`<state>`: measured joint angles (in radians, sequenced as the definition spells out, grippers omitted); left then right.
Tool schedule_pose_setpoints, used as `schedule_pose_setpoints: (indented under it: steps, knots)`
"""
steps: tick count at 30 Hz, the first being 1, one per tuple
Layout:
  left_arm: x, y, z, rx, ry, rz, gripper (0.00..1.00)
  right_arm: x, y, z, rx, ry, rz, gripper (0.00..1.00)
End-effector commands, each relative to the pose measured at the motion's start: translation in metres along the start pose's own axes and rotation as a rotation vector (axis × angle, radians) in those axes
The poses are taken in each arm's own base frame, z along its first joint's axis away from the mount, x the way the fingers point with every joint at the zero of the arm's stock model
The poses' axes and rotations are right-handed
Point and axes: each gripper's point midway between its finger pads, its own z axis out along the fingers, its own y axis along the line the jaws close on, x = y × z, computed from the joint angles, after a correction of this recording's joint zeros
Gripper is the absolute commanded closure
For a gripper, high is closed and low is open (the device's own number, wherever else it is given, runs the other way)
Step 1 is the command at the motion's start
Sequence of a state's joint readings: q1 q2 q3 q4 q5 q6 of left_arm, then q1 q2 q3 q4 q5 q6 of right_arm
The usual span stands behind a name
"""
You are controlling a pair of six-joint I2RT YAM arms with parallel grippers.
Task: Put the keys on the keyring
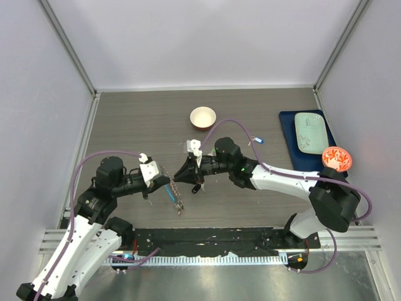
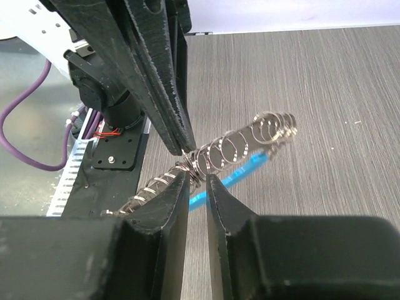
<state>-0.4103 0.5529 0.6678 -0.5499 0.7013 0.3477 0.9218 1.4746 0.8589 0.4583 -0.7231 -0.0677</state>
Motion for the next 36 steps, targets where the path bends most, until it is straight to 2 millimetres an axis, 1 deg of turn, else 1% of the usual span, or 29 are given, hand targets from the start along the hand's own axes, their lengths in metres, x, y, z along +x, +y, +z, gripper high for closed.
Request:
schedule_pose_setpoints:
  steps: [1, 3, 4, 7, 9, 11, 14, 18, 22, 26, 27, 30, 31, 36]
  knots:
    - [-0.022, 0.001, -0.001, 0.003, -0.083, 0.060, 1.00, -0.026, -0.015, 0.003, 0.077, -0.065, -0.034, 0.77]
    - [-0.022, 0.002, -0.002, -0.004, -0.081, 0.061, 1.00, -0.025, -0.018, 0.001, 0.097, -0.064, -0.027, 0.78]
    - [-0.022, 0.002, -0.002, -0.007, -0.083, 0.063, 1.00, -0.025, -0.023, 0.000, 0.126, -0.064, -0.022, 0.78]
    - [-0.021, 0.004, -0.002, -0.017, -0.079, 0.061, 1.00, -0.027, -0.024, -0.004, 0.146, -0.068, -0.020, 0.77]
    - [-0.022, 0.005, -0.002, -0.020, -0.079, 0.062, 1.00, -0.028, -0.018, -0.005, 0.120, -0.073, -0.041, 0.76]
    - [-0.021, 0.005, -0.002, -0.025, -0.078, 0.060, 1.00, -0.033, -0.006, -0.005, 0.058, -0.090, -0.060, 0.74]
    - [-0.021, 0.006, -0.002, -0.026, -0.074, 0.057, 1.00, -0.038, 0.006, -0.006, -0.005, -0.113, -0.077, 0.73]
    - [-0.020, 0.008, -0.001, -0.030, -0.069, 0.049, 1.00, -0.044, 0.014, -0.004, -0.060, -0.123, -0.092, 0.71]
    - [-0.020, 0.008, -0.001, -0.035, -0.068, 0.048, 1.00, -0.048, 0.017, -0.005, -0.081, -0.128, -0.101, 0.67]
    - [-0.020, 0.008, 0.000, -0.032, -0.068, 0.046, 1.00, -0.049, 0.018, -0.002, -0.095, -0.127, -0.099, 0.67]
    - [-0.021, 0.008, -0.001, -0.031, -0.070, 0.045, 1.00, -0.045, 0.017, 0.000, -0.096, -0.120, -0.094, 0.67]
    - [-0.021, 0.007, -0.001, -0.028, -0.072, 0.042, 1.00, -0.044, 0.017, 0.005, -0.109, -0.117, -0.092, 0.69]
    - [-0.022, 0.007, -0.001, -0.026, -0.075, 0.043, 1.00, -0.040, 0.016, 0.008, -0.111, -0.111, -0.083, 0.70]
    - [-0.022, 0.006, -0.001, -0.024, -0.078, 0.043, 1.00, -0.044, 0.013, 0.012, -0.108, -0.126, -0.084, 0.72]
